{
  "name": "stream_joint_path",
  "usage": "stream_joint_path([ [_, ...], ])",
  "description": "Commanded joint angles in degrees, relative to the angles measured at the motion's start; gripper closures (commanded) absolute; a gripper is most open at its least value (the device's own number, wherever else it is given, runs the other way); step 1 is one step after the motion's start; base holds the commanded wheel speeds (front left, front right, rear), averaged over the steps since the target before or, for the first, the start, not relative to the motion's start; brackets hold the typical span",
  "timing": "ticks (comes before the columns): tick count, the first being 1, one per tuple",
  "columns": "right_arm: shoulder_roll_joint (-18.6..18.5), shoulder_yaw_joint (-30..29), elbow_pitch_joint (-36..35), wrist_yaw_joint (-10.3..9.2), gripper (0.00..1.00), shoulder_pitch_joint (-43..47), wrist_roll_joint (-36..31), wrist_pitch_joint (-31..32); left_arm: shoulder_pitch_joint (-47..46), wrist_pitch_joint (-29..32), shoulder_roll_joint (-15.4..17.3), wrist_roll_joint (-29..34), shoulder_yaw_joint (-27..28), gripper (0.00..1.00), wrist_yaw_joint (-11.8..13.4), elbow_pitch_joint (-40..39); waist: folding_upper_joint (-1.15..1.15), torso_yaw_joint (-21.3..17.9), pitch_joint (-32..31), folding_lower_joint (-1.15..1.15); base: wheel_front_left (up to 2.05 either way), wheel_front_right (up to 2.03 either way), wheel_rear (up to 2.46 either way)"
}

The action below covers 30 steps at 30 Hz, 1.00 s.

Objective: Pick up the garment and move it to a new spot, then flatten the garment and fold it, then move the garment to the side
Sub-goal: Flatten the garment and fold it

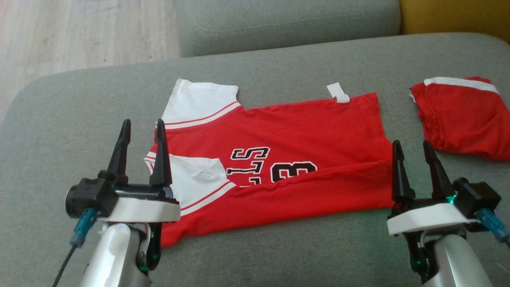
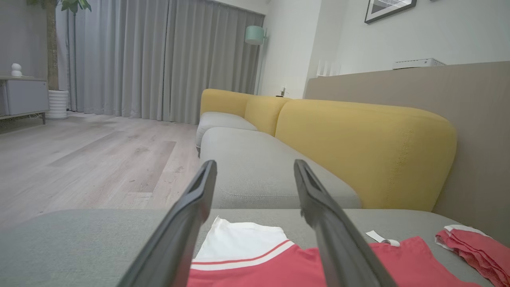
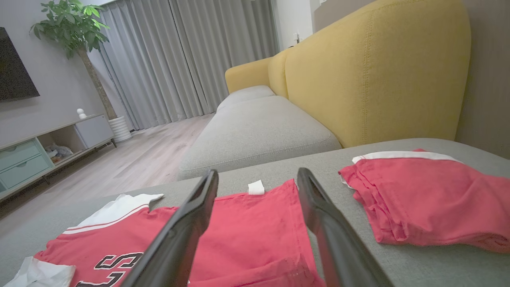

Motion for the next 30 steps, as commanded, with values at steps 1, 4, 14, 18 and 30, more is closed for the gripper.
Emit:
stream_joint_path([
  [1,-0.27,1.89,-2.75,0.37,0.0,-1.69,0.47,-0.73,-0.69,-0.43,0.26,1.28,2.52,0.0,-0.77,-2.68,0.0,-0.66,1.06,0.0,0.0,0.0,0.0],
  [4,-0.27,2.71,-4.39,0.37,0.0,-2.2,0.27,-0.76,-1.29,-0.44,0.18,2.93,2.85,0.0,-2.22,-2.83,0.0,-1.54,2.49,0.0,0.0,0.0,0.0],
  [14,-0.27,4.57,-8.2,0.37,0.0,-5.52,1.14,-0.78,-22.77,12.6,9.15,3.7,-0.94,0.0,-6.97,8.32,0.0,-5.71,11.99,0.0,0.0,0.0,0.0],
  [18,-0.27,6.62,-9.13,0.37,0.0,-7.16,2.15,-0.78,-32.95,25.94,14.09,-2.26,-6.39,0.0,-7.4,16.08,0.0,-8.07,16.15,0.0,0.0,0.0,0.0],
  [30,-0.27,11.32,-11.2,0.37,0.0,-9.88,4.82,-0.78,-46.34,37.18,24.6,-12.45,-13.98,0.0,-7.44,31.0,0.0,-14.21,23.88,0.0,0.0,0.0,0.0],
])
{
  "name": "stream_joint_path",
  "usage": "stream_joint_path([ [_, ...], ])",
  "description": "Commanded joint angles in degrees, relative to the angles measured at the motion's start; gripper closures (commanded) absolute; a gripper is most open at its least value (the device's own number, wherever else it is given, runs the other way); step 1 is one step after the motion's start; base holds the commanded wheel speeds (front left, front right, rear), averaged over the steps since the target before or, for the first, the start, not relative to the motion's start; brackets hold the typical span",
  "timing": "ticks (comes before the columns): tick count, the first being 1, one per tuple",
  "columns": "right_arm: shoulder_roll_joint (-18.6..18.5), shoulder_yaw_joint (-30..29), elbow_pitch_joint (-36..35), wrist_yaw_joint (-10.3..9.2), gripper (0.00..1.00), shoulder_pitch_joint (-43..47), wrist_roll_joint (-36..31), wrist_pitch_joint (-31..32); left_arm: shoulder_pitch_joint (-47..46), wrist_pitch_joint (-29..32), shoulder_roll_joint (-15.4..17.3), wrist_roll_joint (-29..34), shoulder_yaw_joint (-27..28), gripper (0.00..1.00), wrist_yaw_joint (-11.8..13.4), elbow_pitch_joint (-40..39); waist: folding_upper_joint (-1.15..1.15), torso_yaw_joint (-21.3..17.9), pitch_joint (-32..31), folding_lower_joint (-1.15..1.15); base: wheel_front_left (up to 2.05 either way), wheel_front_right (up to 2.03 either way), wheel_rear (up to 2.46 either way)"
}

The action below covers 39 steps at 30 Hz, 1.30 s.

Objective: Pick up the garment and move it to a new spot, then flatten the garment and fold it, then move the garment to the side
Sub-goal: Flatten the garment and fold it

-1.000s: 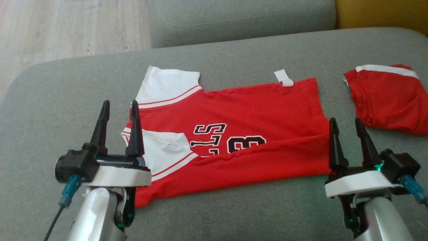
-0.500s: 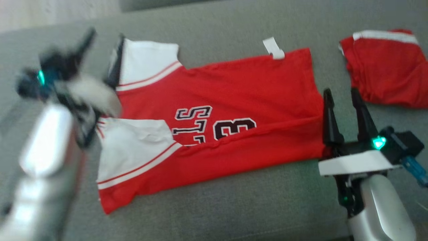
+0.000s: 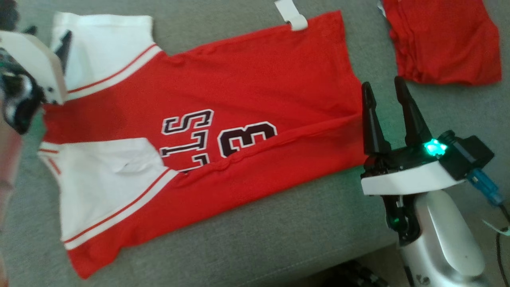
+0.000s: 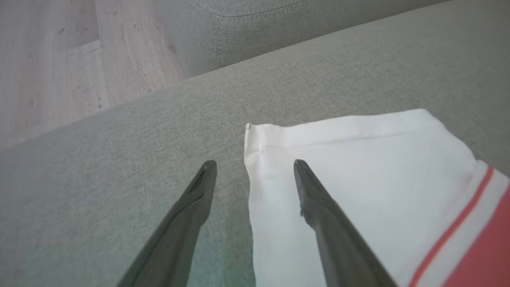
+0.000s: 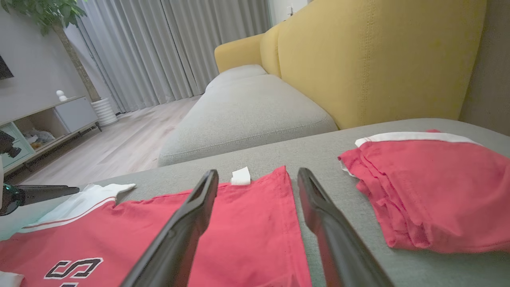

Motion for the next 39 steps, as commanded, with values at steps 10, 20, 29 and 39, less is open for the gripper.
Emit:
stream_joint_path([
  [10,-0.23,1.66,-2.84,0.37,0.0,-1.81,1.9,-0.36,-7.19,-0.05,4.74,-2.27,0.11,0.0,0.09,5.2,0.0,-3.92,4.45,-0.02,0.0,0.0,0.0],
  [20,-0.23,0.18,-1.84,0.37,0.0,-2.09,0.82,-0.36,-7.12,2.0,3.12,-7.37,-3.92,1.0,0.09,5.99,0.0,-2.35,3.15,-0.02,0.0,0.0,0.0],
  [29,-0.23,-3.05,0.0,0.37,0.0,-2.29,-1.98,-0.36,-6.57,-7.74,-0.02,-9.46,-6.98,1.0,0.09,3.67,0.0,2.41,-2.5,-0.02,0.0,0.0,0.0],
  [39,-0.23,-8.26,4.43,0.37,0.0,-5.81,-9.25,3.56,-4.67,-19.28,-3.07,-8.98,-11.28,1.0,0.09,-1.83,0.0,9.56,-7.76,-0.02,0.0,0.0,0.0],
])
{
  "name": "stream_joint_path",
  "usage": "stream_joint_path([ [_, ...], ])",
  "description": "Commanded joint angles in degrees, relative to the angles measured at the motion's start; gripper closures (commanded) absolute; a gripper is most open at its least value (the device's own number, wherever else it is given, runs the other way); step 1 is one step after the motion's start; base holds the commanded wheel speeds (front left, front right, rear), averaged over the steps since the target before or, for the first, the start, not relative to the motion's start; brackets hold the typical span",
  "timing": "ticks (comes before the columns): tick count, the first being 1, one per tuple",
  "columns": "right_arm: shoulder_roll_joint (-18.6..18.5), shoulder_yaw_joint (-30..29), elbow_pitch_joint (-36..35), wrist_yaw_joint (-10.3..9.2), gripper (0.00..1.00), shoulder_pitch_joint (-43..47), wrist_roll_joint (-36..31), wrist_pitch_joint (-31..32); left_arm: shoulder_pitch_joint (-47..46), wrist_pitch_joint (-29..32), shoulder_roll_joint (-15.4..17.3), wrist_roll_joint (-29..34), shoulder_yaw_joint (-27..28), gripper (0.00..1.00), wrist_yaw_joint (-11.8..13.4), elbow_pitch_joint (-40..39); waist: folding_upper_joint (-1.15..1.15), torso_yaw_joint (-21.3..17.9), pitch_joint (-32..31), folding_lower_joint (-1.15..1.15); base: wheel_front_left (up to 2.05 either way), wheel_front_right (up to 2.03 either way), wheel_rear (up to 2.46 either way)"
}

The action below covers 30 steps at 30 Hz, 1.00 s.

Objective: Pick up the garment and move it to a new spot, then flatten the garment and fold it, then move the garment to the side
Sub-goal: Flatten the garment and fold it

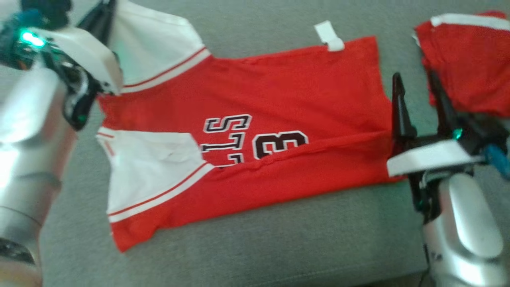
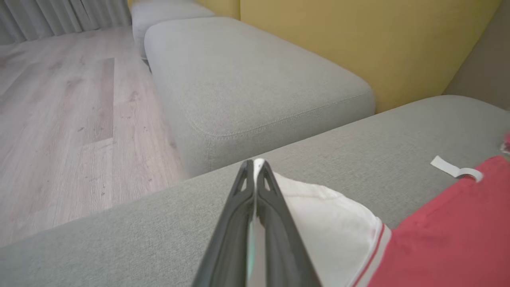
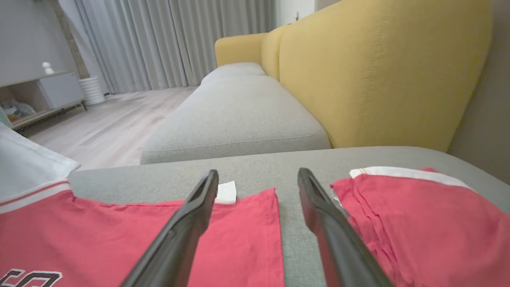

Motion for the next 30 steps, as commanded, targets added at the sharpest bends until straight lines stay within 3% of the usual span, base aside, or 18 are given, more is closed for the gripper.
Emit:
stream_joint_path([
  [1,-0.21,0.37,-1.4,0.37,0.0,-3.11,-1.49,1.38,-0.99,-1.13,1.94,0.33,1.1,1.0,0.1,-2.08,0.0,2.91,-2.3,0.01,0.0,0.0,0.0],
  [7,-2.38,-4.44,4.28,0.37,0.0,-10.56,-7.98,14.68,2.67,-3.67,1.4,1.27,-1.46,1.0,0.18,-8.79,0.0,6.81,-3.03,0.01,0.0,0.0,0.0],
  [14,-5.38,-8.14,17.21,0.37,0.0,-20.31,-11.64,26.03,6.42,-2.91,1.39,1.37,-2.95,1.0,1.71,-18.21,0.0,9.9,-1.36,0.01,0.0,0.0,0.0],
  [21,-7.8,-10.43,29.46,0.37,0.0,-27.94,-15.46,28.2,6.87,-0.87,2.05,1.05,-3.33,1.0,2.83,-24.34,0.0,11.57,1.35,0.01,0.0,0.0,0.0],
  [30,-8.08,-11.03,40.38,0.37,0.0,-33.03,-19.57,27.7,6.43,0.08,2.68,0.97,-3.27,1.0,3.93,-27.08,0.0,12.31,3.47,0.01,0.0,0.0,0.0],
])
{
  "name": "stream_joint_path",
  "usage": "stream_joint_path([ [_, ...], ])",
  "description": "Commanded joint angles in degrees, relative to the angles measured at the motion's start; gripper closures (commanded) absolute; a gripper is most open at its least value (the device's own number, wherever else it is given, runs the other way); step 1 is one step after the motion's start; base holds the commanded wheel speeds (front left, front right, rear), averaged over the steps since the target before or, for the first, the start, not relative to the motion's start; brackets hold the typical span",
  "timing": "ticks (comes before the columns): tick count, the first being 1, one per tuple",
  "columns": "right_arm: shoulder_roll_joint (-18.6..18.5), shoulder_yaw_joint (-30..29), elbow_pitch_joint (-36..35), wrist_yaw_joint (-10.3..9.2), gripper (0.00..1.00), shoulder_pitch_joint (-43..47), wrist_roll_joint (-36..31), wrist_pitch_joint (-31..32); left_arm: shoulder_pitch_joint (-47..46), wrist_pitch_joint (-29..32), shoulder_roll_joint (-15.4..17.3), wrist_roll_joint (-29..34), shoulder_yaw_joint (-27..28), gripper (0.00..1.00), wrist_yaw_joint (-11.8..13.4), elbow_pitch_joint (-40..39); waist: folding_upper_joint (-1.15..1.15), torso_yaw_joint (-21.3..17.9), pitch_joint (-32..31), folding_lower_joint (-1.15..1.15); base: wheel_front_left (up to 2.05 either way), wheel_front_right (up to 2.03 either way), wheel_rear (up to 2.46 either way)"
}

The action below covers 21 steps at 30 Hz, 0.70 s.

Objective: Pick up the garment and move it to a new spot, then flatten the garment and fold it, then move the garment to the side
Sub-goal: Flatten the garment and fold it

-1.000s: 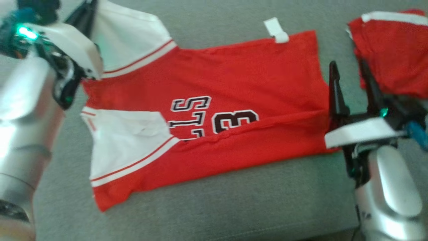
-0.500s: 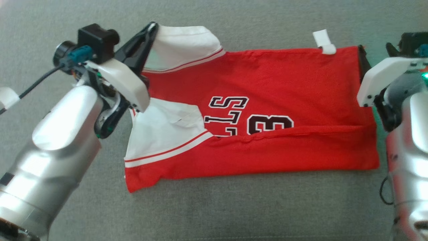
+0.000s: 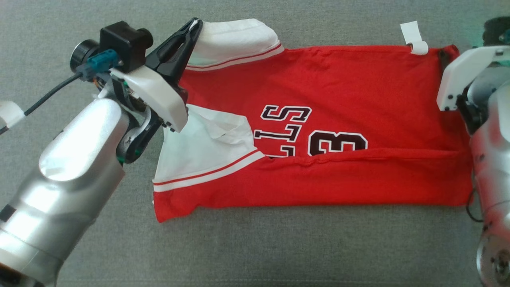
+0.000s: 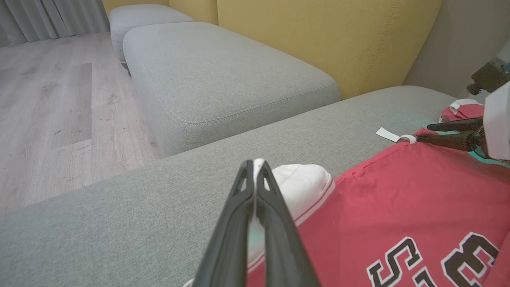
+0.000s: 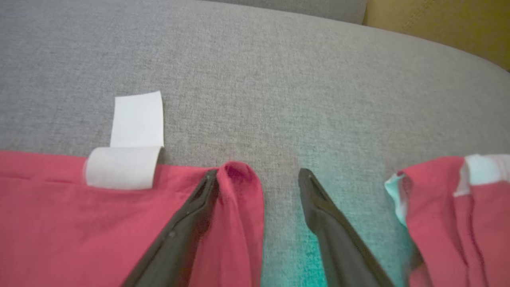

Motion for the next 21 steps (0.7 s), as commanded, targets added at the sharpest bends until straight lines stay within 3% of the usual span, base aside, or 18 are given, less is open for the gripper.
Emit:
stream_joint_path([
  [1,0.04,1.37,0.34,0.37,0.0,-1.1,-0.45,-0.02,-2.62,0.2,2.41,-0.09,2.21,1.0,0.45,-1.8,0.0,-0.03,0.13,0.0,0.0,0.0,0.0],
  [2,0.12,1.58,1.18,0.37,0.0,-1.54,-0.39,-0.37,-2.78,0.26,2.47,-0.16,2.32,1.0,0.55,-1.74,0.0,-0.09,0.21,0.0,0.0,0.0,0.0],
  [3,0.23,1.98,1.96,0.37,0.07,-1.98,-0.44,-0.75,-2.95,0.28,2.54,-0.22,2.44,1.0,0.64,-1.63,0.0,-0.18,0.25,0.0,0.0,0.0,0.0],
  [4,0.3,2.65,2.76,0.37,0.75,-2.37,-0.62,-1.1,-3.08,0.25,2.61,-0.27,2.54,1.0,0.72,-1.48,0.0,-0.3,0.25,0.0,0.0,0.0,0.0],
  [5,0.35,3.33,3.51,0.37,1.0,-2.76,-0.71,-1.54,-3.18,0.21,2.67,-0.31,2.64,1.0,0.8,-1.32,0.0,-0.43,0.23,0.0,0.0,0.0,0.0],
  [15,0.3,5.74,5.8,0.37,1.0,-7.69,2.38,-11.13,-3.79,-1.17,3.98,-0.73,4.13,1.0,1.68,1.9,0.0,-2.24,-1.35,0.0,0.0,0.0,0.0],
  [21,1.42,9.77,6.28,0.37,1.0,-12.44,10.11,-17.31,-8.83,-3.26,4.65,0.1,5.94,1.0,1.86,7.37,0.0,-4.29,-1.13,0.0,0.0,0.0,0.0],
])
